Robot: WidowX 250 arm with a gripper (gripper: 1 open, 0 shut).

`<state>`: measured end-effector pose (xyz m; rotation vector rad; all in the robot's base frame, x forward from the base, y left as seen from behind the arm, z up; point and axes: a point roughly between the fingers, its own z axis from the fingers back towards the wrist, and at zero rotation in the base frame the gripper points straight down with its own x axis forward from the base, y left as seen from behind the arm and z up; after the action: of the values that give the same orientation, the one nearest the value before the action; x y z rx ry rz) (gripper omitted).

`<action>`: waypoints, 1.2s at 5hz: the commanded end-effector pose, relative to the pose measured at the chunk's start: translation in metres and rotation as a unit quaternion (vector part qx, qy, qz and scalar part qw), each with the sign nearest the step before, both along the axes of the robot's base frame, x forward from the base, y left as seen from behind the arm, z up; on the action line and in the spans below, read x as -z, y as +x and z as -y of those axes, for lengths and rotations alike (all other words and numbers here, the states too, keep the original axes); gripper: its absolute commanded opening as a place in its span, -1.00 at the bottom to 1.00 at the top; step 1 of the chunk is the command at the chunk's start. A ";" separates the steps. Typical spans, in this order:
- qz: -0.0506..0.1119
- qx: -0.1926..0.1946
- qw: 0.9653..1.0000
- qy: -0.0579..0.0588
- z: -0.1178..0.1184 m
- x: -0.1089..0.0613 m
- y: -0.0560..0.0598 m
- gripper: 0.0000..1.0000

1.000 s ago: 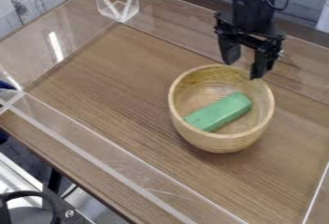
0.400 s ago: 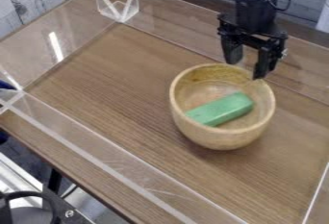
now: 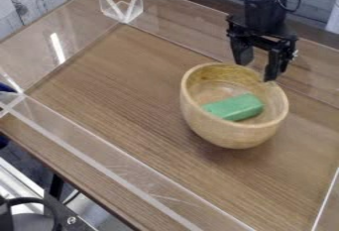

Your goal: Put the green block in the brown bowl

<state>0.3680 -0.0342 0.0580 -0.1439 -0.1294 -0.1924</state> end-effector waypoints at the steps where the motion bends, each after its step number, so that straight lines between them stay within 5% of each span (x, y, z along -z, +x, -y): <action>1: 0.020 0.002 1.000 0.004 -0.001 -0.010 0.006 1.00; 4: 0.003 -0.001 1.000 0.015 -0.002 0.011 0.006 1.00; 5: 0.007 0.001 1.000 0.016 -0.006 0.002 -0.008 -1.00; 6: 0.001 0.000 1.000 0.018 -0.016 0.008 -0.025 -1.00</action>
<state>0.3347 -0.0195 0.0290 -0.1153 -0.0593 -0.1846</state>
